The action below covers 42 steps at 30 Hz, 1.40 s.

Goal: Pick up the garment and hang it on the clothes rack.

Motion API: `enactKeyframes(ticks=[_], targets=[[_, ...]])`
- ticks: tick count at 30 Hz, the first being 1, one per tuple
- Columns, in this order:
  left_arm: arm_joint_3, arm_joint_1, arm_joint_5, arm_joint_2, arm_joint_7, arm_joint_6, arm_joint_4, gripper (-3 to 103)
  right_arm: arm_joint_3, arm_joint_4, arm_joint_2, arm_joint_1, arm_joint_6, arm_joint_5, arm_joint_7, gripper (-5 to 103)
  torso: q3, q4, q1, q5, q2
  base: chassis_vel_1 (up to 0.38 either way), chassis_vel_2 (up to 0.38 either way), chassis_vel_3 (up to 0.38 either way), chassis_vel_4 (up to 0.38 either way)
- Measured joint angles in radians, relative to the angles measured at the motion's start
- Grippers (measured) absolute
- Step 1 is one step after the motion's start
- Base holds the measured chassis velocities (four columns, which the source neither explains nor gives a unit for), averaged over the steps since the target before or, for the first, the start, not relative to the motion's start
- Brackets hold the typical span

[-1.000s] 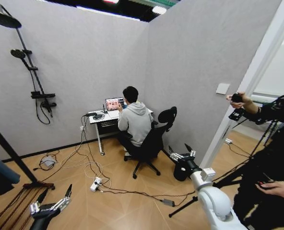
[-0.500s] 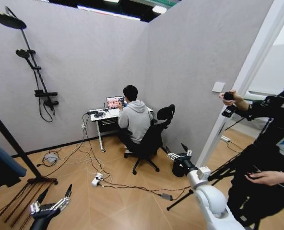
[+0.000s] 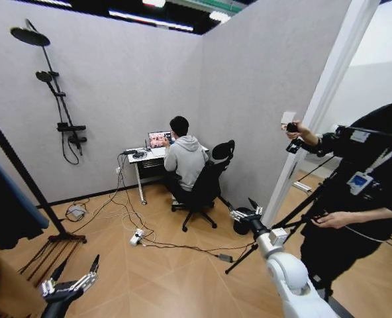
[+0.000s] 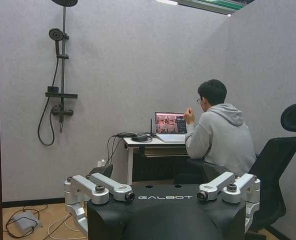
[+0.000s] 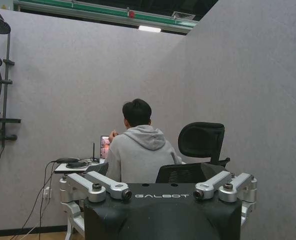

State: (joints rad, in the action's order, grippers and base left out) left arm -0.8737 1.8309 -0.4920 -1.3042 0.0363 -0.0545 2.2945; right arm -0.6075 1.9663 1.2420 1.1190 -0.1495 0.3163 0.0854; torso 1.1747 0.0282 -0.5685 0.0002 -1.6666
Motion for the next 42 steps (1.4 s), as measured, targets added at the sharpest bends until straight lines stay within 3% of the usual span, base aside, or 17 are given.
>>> enactKeyframes(ticks=[42], targets=[[0.000,0.000,0.000,0.000,0.000,0.000,0.000,100,0.057,-0.003,0.028,-0.026,-0.006,-0.041,-0.002,100,0.000,0.0001,0.000,-0.0002,0.000,0.171,-0.098,-0.097,0.168]])
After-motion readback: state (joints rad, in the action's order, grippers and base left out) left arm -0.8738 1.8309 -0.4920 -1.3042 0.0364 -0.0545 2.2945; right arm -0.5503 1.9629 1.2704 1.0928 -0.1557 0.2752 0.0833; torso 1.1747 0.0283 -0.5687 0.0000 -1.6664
